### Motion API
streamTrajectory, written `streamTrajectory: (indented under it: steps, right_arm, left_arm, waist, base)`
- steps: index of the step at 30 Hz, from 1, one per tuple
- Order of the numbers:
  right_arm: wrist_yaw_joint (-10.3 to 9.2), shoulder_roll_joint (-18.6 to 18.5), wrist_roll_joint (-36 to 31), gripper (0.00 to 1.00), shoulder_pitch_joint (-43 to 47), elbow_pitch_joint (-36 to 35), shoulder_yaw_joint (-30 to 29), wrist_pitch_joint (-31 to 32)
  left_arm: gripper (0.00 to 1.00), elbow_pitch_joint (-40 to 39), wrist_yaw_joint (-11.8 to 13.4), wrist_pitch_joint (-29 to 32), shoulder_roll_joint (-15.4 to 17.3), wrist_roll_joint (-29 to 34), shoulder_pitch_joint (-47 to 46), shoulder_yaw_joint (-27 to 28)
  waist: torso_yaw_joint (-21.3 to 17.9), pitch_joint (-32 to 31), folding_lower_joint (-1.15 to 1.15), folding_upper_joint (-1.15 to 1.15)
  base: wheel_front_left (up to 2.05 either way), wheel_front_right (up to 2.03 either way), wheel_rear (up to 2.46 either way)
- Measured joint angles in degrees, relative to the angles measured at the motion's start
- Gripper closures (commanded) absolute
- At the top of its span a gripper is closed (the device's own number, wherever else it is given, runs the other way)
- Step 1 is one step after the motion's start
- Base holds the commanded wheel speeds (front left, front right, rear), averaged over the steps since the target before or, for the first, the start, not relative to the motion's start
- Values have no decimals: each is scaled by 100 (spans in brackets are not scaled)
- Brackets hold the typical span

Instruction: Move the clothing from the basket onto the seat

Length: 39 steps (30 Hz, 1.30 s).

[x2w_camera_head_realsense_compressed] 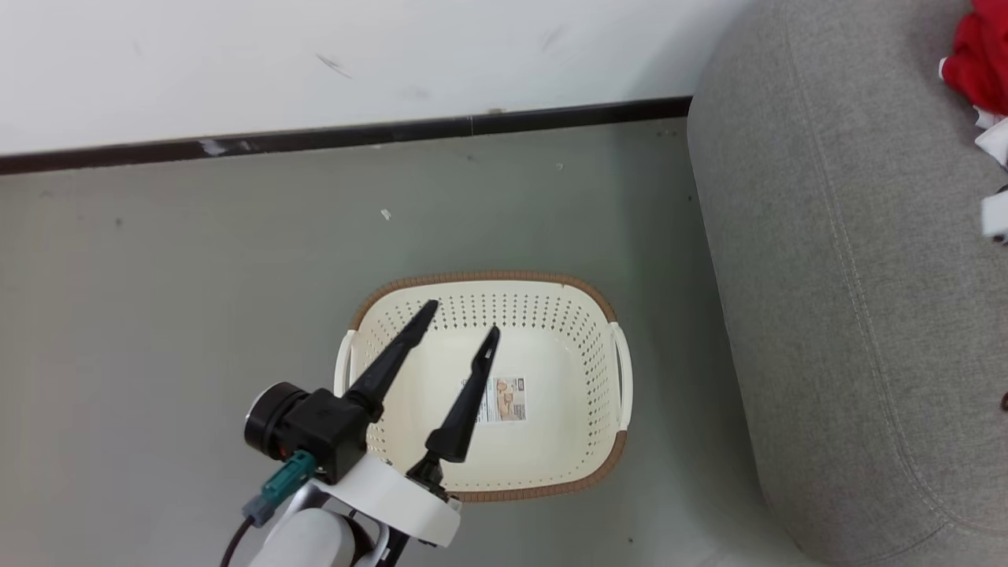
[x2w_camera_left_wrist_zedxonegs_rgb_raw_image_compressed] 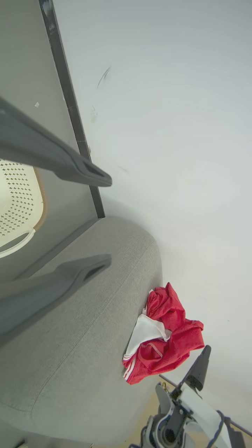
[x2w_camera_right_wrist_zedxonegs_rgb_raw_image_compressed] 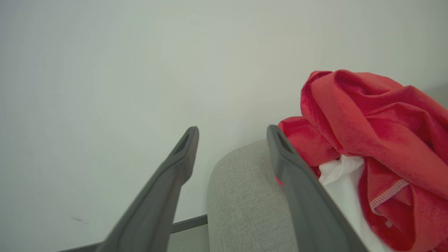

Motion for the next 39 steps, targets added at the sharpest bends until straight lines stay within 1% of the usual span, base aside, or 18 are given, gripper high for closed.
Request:
streamTrajectory:
  steps: [8, 9, 14, 18, 23, 27, 39]
  right_arm:
    - [0, 321, 35, 0, 910, -740, 670, 0]
    - [0, 321, 35, 0, 910, -740, 670, 0]
    - [-1, 468, 35, 0, 1433, -1001, 999, 1]
    - [0, 559, 29, 0, 1898, -1124, 1238, 1]
    - [0, 672, 13, 0, 2537, -1266, 1292, 1]
    - [0, 694, -65, 0, 2891, -1341, 1328, 1]
    - [0, 724, -216, 0, 3550, -1596, 1221, 1]
  left_arm:
    - [0, 292, 192, -109, -26, -196, 182, 415]
    - [0, 292, 192, -109, -26, -196, 182, 415]
    - [0, 477, 298, -160, -30, -283, 308, 654]
    - [0, 619, 331, -162, -33, -410, 453, 764]
    - [0, 877, 337, -177, -30, -514, 633, 915]
    - [0, 1026, 337, -186, -11, -531, 734, 977]
    - [0, 1313, 328, -203, -5, -583, 1040, 1003]
  waist:
    - [74, -422, 0, 0]
    - [74, -422, 0, 0]
    - [152, -692, 0, 0]
    - [222, -908, 0, 0]
    - [327, -1216, 0, 0]
    - [390, -1408, 0, 0]
    - [521, -1904, 0, 0]
  base:
    - [0, 0, 0]
    - [0, 0, 0]
    - [0, 0, 0]
    - [0, 0, 0]
    - [0, 0, 0]
    - [0, 0, 0]
    - [0, 0, 0]
